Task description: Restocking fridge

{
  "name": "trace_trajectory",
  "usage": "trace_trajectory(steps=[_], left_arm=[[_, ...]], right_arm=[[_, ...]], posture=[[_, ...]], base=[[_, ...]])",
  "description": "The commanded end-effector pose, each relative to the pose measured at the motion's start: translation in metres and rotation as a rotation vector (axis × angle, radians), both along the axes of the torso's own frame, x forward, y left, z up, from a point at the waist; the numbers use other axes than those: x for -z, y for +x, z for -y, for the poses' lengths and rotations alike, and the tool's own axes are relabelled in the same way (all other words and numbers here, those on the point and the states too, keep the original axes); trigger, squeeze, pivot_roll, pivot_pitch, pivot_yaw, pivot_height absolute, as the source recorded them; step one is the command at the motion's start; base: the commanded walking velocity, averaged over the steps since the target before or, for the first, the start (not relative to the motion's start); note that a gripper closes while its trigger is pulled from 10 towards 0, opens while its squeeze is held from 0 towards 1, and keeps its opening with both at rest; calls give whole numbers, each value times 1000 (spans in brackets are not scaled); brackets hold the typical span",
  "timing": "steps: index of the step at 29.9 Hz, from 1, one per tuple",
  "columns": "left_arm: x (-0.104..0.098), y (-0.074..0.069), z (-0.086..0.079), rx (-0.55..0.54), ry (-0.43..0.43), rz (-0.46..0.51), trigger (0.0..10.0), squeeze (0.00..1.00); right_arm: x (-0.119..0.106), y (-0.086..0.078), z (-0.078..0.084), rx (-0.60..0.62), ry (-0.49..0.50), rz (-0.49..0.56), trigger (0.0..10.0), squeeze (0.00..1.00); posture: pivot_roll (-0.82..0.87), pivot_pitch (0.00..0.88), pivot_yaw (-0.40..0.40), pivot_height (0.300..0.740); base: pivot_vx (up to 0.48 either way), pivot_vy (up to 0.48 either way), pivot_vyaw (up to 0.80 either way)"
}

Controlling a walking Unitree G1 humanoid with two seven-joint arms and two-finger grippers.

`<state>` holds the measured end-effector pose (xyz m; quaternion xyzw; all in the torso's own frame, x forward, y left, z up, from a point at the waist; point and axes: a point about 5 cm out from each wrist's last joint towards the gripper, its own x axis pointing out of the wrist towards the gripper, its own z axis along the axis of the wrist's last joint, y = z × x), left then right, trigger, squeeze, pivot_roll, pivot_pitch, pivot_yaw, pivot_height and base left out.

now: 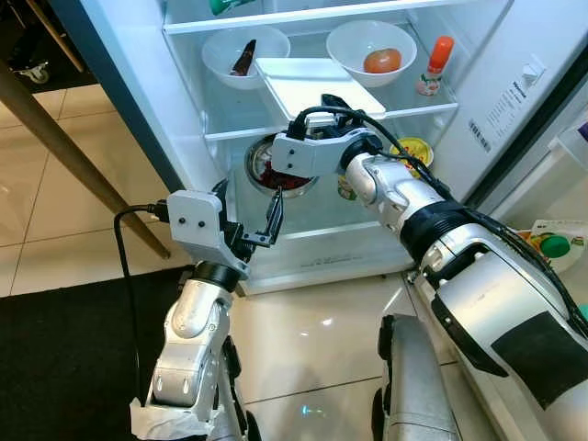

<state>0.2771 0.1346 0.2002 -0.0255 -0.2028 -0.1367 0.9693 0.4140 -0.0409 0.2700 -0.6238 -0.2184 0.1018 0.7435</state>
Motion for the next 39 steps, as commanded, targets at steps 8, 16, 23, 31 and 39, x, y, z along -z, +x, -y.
trace_trajectory(steps=[8, 16, 23, 31, 39], left_arm=[[1, 5, 3, 10, -2, -2, 10000, 0], [0, 11, 5, 17, -12, 5, 10000, 0], [-3, 17, 8, 34, -16, 25, 10000, 0], [-3, 21, 14, 62, -18, 30, 10000, 0], [-5, 25, 19, 83, -24, 42, 10000, 0]], right_arm=[[-9, -4, 9, -182, 184, -103, 10000, 0], [-23, -10, 26, -376, 344, -239, 10000, 0], [-27, -20, 45, -511, 378, -289, 10000, 0], [-35, -35, 86, -646, 515, -361, 10000, 0], [-44, -50, 135, -676, 666, -340, 10000, 0]], posture=[[13, 301, 4, 471], [-9, 268, 7, 471], [-19, 234, 17, 471], [-34, 207, 22, 471], [-44, 193, 30, 471]], base=[[0, 0, 0], [0, 0, 0], [0, 0, 0], [0, 0, 0], [0, 0, 0]])
